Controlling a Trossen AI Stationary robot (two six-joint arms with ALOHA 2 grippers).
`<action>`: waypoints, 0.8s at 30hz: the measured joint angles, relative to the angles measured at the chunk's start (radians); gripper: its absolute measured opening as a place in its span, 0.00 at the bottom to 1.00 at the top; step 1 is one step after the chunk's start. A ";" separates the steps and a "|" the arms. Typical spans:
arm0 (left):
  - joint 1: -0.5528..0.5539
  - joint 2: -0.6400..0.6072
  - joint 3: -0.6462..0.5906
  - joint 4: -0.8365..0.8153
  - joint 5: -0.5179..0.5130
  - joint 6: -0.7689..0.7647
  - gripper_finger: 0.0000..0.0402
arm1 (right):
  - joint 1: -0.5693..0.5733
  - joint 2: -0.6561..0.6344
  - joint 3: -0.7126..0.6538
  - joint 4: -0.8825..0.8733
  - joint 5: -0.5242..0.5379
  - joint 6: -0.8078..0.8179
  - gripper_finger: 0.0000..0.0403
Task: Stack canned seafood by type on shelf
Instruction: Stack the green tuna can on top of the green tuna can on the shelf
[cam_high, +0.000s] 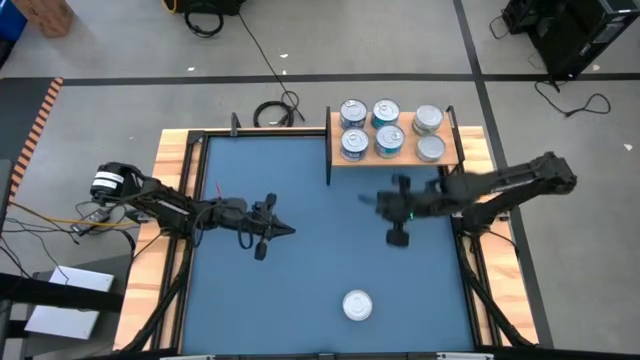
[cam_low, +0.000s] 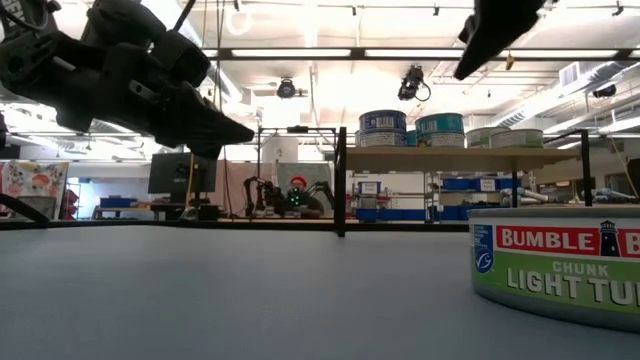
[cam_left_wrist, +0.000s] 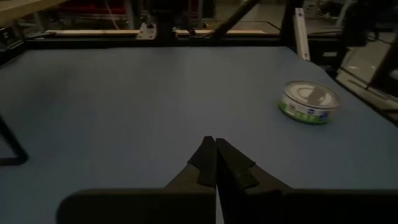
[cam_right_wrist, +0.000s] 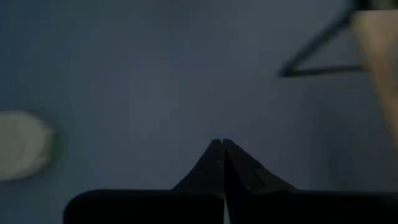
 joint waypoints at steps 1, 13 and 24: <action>-0.008 0.000 0.000 0.000 0.000 0.010 0.00 | 0.037 0.007 -0.015 0.028 -0.003 0.022 0.01; -0.112 0.000 0.071 -0.005 -0.019 0.077 0.00 | 0.296 0.213 -0.139 0.524 -0.147 0.090 0.01; -0.138 0.000 0.085 -0.021 -0.073 0.100 0.00 | 0.323 0.444 -0.139 0.666 -0.260 0.090 0.01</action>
